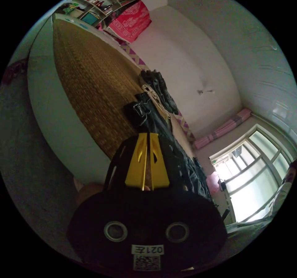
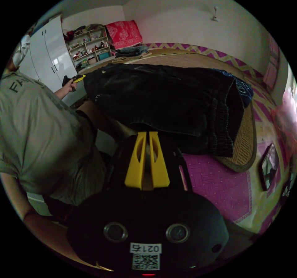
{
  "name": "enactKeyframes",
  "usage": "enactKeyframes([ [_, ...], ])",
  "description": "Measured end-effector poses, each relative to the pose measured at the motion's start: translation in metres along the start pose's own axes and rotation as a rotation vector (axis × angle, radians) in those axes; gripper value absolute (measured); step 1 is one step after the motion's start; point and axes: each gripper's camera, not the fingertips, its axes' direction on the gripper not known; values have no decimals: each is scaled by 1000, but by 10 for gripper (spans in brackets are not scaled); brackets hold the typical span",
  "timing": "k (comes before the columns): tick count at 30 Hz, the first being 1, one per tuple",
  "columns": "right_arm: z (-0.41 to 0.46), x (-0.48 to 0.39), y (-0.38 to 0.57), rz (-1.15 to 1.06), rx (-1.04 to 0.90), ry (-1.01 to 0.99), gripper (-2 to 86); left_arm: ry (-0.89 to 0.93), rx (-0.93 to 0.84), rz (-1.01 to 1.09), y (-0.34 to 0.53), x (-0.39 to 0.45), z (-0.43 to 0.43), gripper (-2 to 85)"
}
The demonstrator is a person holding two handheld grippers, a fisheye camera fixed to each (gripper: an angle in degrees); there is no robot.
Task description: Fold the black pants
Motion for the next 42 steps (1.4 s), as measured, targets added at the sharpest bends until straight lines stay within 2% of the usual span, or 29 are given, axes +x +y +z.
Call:
enactKeyframes([
  [8, -28, 13, -4, 17, -32, 59, 50, 108, 2, -35, -26, -13, -19, -7],
  [12, -52, 22, -9, 27, -94, 113, 76, 106, 26, 47, -35, 1, -32, 3],
  [14, -77, 35, -8, 96, -9, 140, 76, 27, 47, 128, -39, 19, -38, 33],
  [15, -100, 51, -4, 189, 102, 149, 75, -33, 38, 173, -43, 33, -40, 41],
  [18, -146, 99, 19, 478, 329, 160, 72, -166, 46, 230, -48, 61, -40, 23],
  [20, -162, 122, 31, 568, 418, 119, 73, -224, 71, 275, -47, 72, -41, 2],
  [25, -164, 176, 47, 833, 335, 157, 99, -197, -31, 67, -64, 54, -32, -8],
  [29, -155, 194, 50, 922, 311, 89, 104, -265, -65, -19, -66, 46, -29, -5],
  [33, -143, 216, 57, 1028, 348, -18, 92, -164, -51, -53, -66, 40, -24, 37],
  [37, -141, 232, 55, 1065, 389, -49, 98, -109, -82, -111, -68, 38, -12, 92],
  [42, -139, 245, 48, 1076, 398, -79, 121, -82, -97, -131, -67, 41, -1, 114],
])
